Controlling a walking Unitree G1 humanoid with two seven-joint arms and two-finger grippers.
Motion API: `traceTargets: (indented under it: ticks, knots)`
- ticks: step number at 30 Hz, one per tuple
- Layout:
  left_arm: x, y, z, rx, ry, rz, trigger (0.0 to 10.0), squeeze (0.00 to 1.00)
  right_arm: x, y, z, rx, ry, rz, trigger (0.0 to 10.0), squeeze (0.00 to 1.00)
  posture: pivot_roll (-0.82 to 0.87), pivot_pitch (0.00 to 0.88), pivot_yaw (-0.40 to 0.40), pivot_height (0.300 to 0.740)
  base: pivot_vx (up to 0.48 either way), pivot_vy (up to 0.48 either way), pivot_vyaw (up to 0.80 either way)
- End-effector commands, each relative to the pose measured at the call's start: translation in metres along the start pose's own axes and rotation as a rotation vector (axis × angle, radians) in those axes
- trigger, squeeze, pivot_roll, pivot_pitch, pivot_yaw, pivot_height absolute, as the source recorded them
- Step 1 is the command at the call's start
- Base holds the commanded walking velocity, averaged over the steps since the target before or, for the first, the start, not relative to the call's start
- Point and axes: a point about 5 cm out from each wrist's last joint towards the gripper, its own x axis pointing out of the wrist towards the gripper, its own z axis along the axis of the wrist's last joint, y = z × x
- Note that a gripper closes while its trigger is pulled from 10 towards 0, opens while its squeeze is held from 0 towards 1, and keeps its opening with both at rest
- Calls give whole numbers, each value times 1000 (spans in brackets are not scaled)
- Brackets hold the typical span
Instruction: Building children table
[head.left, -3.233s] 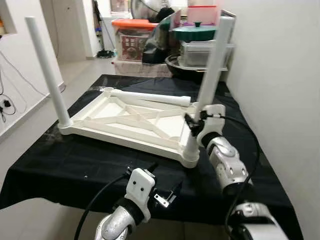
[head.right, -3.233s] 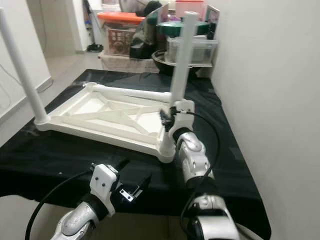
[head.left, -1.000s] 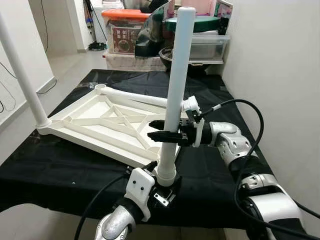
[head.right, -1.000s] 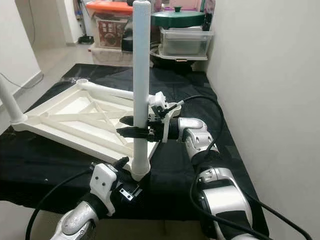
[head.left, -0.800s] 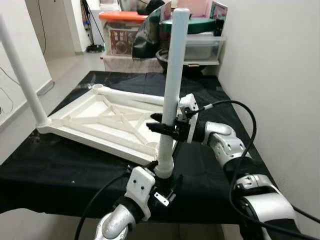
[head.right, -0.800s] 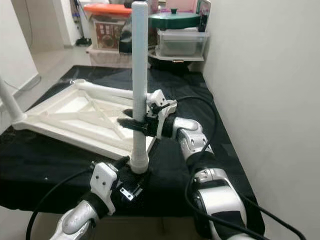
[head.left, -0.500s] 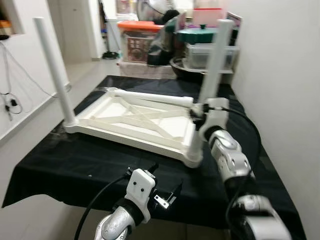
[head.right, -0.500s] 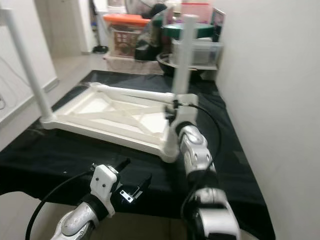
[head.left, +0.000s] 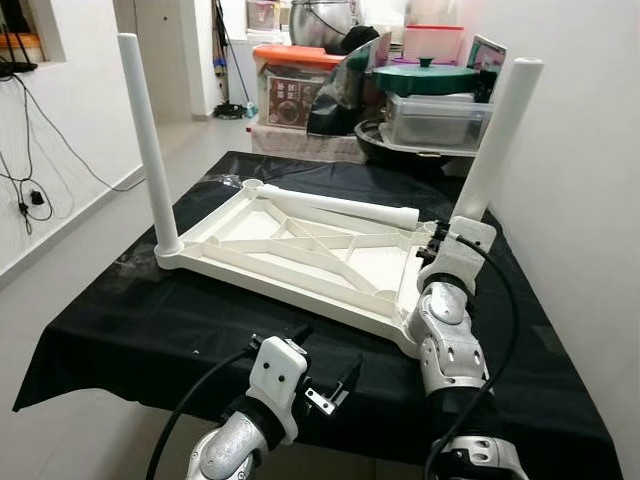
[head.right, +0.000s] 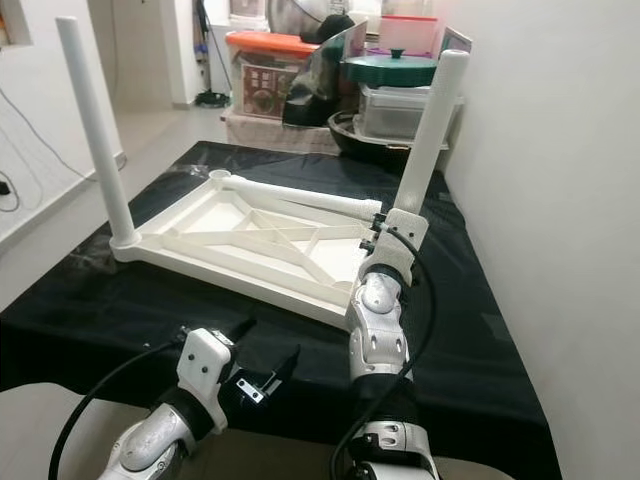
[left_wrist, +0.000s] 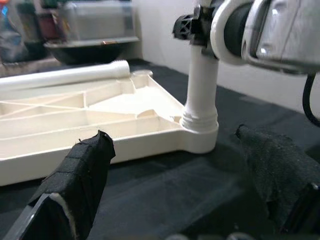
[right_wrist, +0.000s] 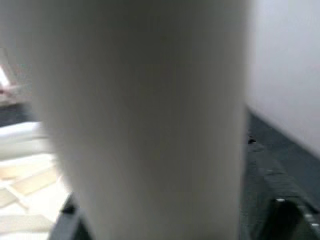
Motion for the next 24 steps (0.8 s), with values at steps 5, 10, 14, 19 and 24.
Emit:
traceTargets:
  ticks: [5, 10, 14, 19, 24]
  knots:
    - [1, 1, -4, -9, 23, 4, 10000, 0, 7, -7, 0, 91, -18, 131, 10000, 0, 15, 0, -21, 740, 0, 0, 0]
    - [1, 1, -5, -8, 23, 4, 10000, 0, 15, -1, 5, 102, -2, 429, 10000, 0, 18, 0, -20, 740, 0, 0, 0]
    - [2, 1, -5, -9, 23, 6, 10000, 0, 18, 1, 5, 61, 54, 692, 10000, 0, 17, 0, -23, 740, 0, 0, 0]
    - [2, 3, -5, -6, 23, 3, 10000, 0, 13, 11, 10, 31, 165, 1173, 10000, 0, 39, 0, -20, 740, 0, 0, 0]
    - [2, 3, -5, 0, 25, 2, 10000, 0, 3, 22, 11, -41, 228, 1465, 10000, 0, 67, 0, -33, 740, 0, 0, 0]
